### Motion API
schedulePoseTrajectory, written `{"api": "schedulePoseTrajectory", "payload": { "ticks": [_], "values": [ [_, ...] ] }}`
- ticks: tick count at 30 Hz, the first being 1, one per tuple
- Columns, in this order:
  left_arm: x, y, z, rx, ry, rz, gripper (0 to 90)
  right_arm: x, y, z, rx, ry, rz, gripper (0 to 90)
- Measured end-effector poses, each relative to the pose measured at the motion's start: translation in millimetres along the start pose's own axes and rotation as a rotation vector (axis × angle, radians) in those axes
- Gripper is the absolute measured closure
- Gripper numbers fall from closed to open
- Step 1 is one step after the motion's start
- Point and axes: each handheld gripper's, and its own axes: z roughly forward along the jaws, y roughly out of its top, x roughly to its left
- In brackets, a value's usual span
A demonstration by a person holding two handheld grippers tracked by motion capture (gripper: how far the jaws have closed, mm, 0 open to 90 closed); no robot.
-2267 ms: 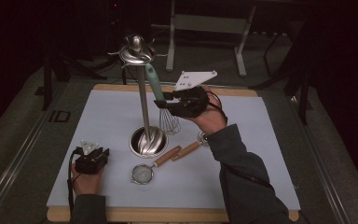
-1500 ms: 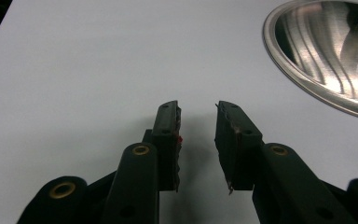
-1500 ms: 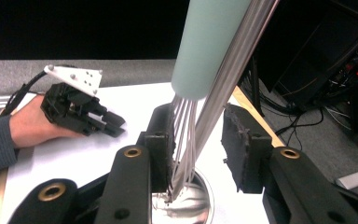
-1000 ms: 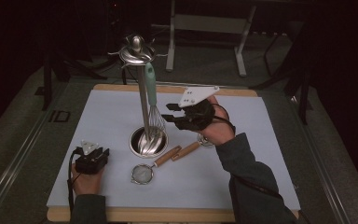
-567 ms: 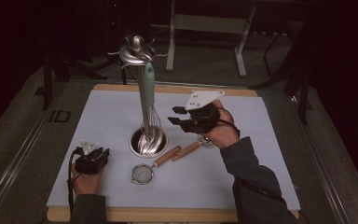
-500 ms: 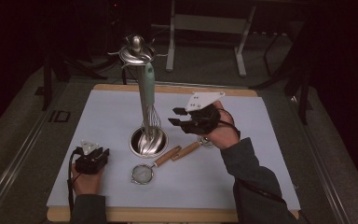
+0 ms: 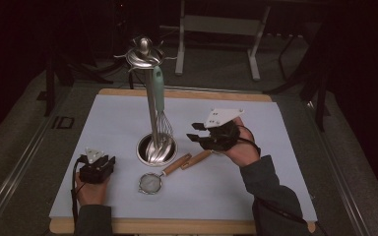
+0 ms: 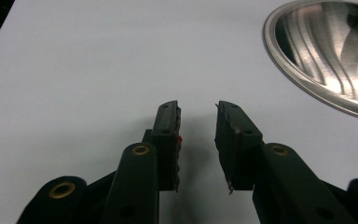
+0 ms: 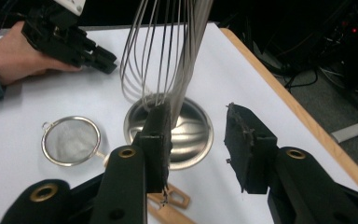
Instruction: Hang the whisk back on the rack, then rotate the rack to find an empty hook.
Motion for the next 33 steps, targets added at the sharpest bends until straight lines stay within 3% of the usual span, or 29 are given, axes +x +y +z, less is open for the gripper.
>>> {"api": "schedulePoseTrajectory", "payload": {
  "ticks": [12,13,19,27,30,33],
  "values": [
    [0.7,-0.4,-1.1,-0.008,-0.007,-0.004,69.6,1.4,-39.2,-5.4,-0.007,-0.028,0.077,59.3],
    [0.8,-0.4,-1.0,-0.009,-0.006,-0.008,69.6,1.8,-48.7,-5.7,-0.007,-0.036,0.099,59.2],
    [1.6,-0.4,-1.4,-0.009,-0.015,-0.012,69.8,0.2,-74.7,-2.1,0.035,-0.057,0.132,58.7],
    [-1.1,0.1,-6.6,-0.067,-0.070,-0.004,71.7,-3.7,-100.3,-1.4,0.043,-0.075,0.190,58.6],
    [-5.5,3.3,-10.1,-0.092,-0.075,0.006,73.0,-5.1,-108.7,-1.5,0.046,-0.077,0.208,58.5],
    [-10.6,8.1,-14.3,-0.126,-0.068,0.022,72.2,-4.6,-119.9,-2.8,0.020,-0.076,0.257,58.5]
  ]
}}
